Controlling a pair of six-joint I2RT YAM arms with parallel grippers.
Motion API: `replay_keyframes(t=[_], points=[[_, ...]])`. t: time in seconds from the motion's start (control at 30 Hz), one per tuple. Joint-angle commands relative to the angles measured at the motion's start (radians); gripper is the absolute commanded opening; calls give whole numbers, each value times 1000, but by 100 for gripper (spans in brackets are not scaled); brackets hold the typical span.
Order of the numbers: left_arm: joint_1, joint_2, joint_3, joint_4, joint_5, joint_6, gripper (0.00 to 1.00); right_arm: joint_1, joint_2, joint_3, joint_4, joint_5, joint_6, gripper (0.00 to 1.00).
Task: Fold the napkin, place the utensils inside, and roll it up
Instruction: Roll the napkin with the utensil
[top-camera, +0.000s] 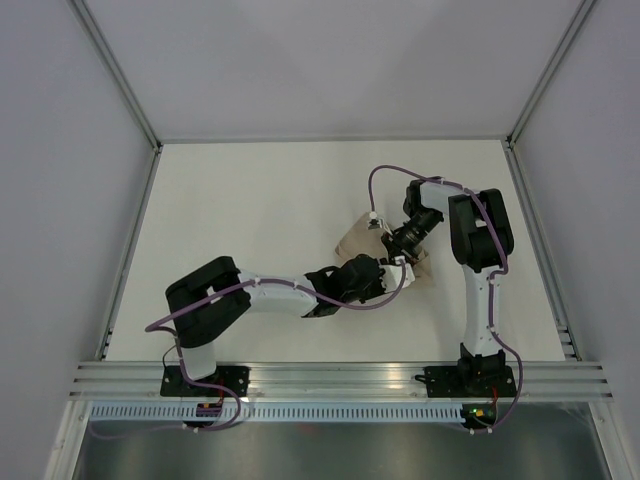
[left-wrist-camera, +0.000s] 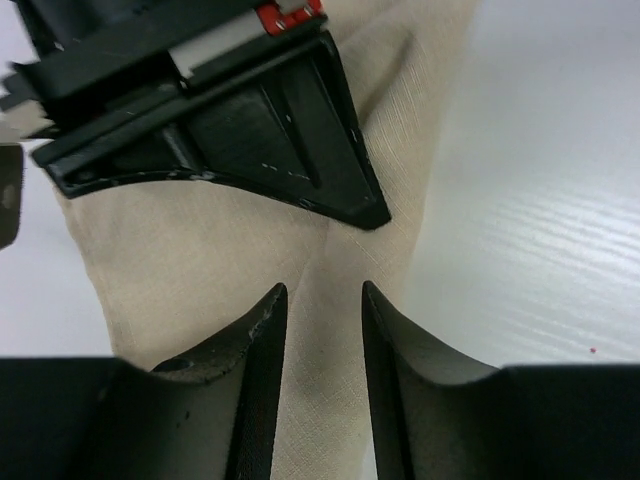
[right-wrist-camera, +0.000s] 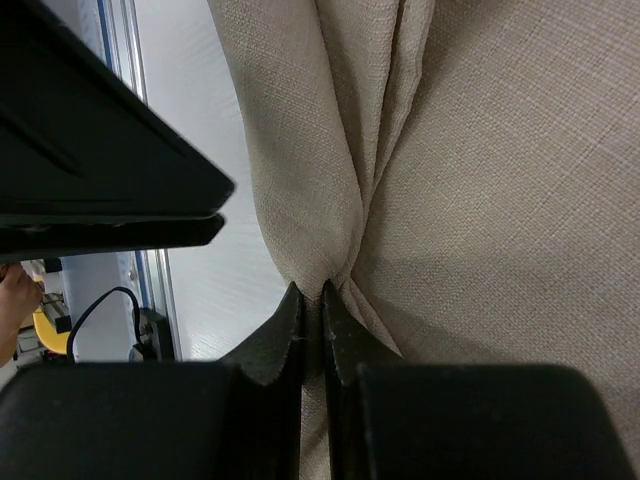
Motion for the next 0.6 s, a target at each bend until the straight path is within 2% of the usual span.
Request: replay_keyframes(t=[0.0, 0.17, 0.4, 0.57], points=[[-14, 34, 15, 54, -39, 143, 41, -1, 47, 11, 75, 87, -29, 0], [-32, 51, 3, 80, -4, 178, 45, -1, 52, 14, 79, 87, -20, 0], [-52, 57, -14, 71, 40, 149, 48, -1, 57, 18, 86, 91, -6, 1], [-55, 86, -35, 100, 25, 161, 49, -1, 58, 20, 89, 95, 1, 0]])
